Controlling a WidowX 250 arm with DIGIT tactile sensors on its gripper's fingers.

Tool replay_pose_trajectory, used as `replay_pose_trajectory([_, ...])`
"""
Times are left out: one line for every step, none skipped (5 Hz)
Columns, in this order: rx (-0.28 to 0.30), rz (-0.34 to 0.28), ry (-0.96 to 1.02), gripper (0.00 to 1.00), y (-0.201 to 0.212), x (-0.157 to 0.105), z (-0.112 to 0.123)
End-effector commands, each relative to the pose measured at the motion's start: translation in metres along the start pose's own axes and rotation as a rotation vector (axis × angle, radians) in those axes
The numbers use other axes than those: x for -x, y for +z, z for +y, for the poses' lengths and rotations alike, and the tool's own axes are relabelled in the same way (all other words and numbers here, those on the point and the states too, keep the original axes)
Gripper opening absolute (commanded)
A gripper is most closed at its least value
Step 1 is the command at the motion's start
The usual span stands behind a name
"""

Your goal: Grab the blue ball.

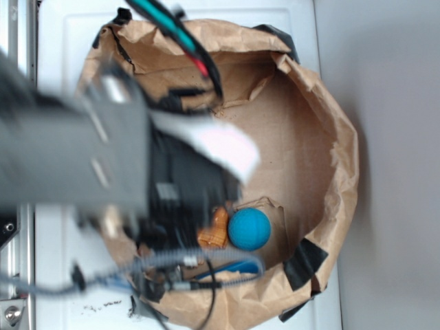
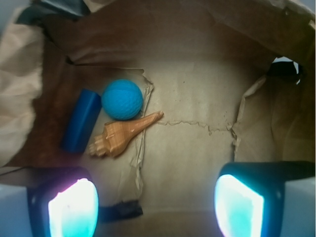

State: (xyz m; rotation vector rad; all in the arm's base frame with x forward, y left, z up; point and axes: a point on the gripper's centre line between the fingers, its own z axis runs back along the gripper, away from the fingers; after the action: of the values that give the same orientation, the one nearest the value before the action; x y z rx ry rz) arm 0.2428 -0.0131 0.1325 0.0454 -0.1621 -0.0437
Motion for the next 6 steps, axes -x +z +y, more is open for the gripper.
replay_pose_trajectory([-0.064, 0.091, 0.020, 1.00, -0.046, -0.026, 0.030])
replay_pose_trajectory([0.021, 0.093, -0.039, 1.00, -0.052, -0.040, 0.036])
replay_pose_trajectory([0.069, -0.008, -0.124, 1.00, -0.042, -0.038, 0.025])
replay_pose_trajectory([0.154, -0.072, -0.154, 1.00, -0.021, -0.035, 0.021])
replay_pose_trajectory([0.113, -0.073, -0.153, 1.00, -0.022, -0.037, 0.008])
replay_pose_trajectory([0.090, -0.061, -0.154, 1.00, -0.036, -0.047, -0.002])
